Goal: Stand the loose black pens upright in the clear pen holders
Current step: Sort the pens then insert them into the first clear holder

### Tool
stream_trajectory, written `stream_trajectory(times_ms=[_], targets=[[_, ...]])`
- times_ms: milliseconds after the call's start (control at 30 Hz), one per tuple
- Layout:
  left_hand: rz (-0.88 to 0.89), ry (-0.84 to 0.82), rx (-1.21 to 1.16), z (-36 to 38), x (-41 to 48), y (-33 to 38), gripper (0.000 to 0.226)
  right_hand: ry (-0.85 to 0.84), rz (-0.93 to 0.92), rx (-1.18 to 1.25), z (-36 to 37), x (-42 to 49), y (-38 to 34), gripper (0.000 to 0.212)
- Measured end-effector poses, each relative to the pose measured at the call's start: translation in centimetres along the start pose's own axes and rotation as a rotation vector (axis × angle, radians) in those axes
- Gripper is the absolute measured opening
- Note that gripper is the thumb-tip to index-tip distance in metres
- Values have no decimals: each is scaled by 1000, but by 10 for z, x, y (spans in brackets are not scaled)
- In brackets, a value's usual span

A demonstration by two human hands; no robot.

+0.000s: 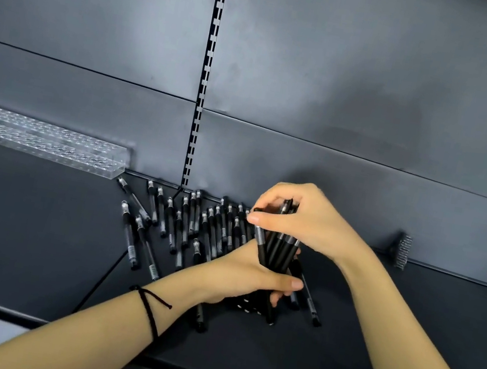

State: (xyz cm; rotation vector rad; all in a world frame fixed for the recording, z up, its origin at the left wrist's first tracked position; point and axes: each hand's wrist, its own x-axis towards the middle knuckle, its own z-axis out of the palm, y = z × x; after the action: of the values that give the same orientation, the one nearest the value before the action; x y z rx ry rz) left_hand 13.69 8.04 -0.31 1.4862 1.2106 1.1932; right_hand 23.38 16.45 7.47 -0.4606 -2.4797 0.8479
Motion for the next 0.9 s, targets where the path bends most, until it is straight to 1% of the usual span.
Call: stream_trajectory(times_ms=[67,133,200,267,300,367,467,567,633,700,767,833,900], targets=[[-1,6,-70,0,-2,3,29,9,29,29,-1,2,-1,15],[-20,13,-213,-1,-4,7,29,79,59,158,0,5,-2,6],[-27,4,-376,-4,-8,12,19,187,97,384,2,11,-6,17],[-13,-17,-508,-11,-15,17,18,249,114,599,9,20,-11,25],[-6,-19,-561,-17,-20,20,21,264,120,673,14,25,-16,25],[-3,7,-640,-36,-36,24,24,249,128,746,30,39,-32,19],[-23,50,-710,-64,-67,28,26,191,105,776,59,55,-57,13],[-63,94,-724,-100,-109,31,27,85,65,800,98,73,-87,23],[-85,119,-717,-129,-143,35,26,-25,29,744,128,87,-113,30],[-95,145,-692,-160,-179,38,27,-124,6,665,158,102,-143,31],[-101,178,-654,-190,-213,40,20,-189,-15,573,186,117,-171,29],[-110,217,-620,-219,-245,44,16,-170,-37,523,217,132,-200,29],[-134,279,-598,-248,-275,47,18,-101,-45,528,253,148,-227,34]])
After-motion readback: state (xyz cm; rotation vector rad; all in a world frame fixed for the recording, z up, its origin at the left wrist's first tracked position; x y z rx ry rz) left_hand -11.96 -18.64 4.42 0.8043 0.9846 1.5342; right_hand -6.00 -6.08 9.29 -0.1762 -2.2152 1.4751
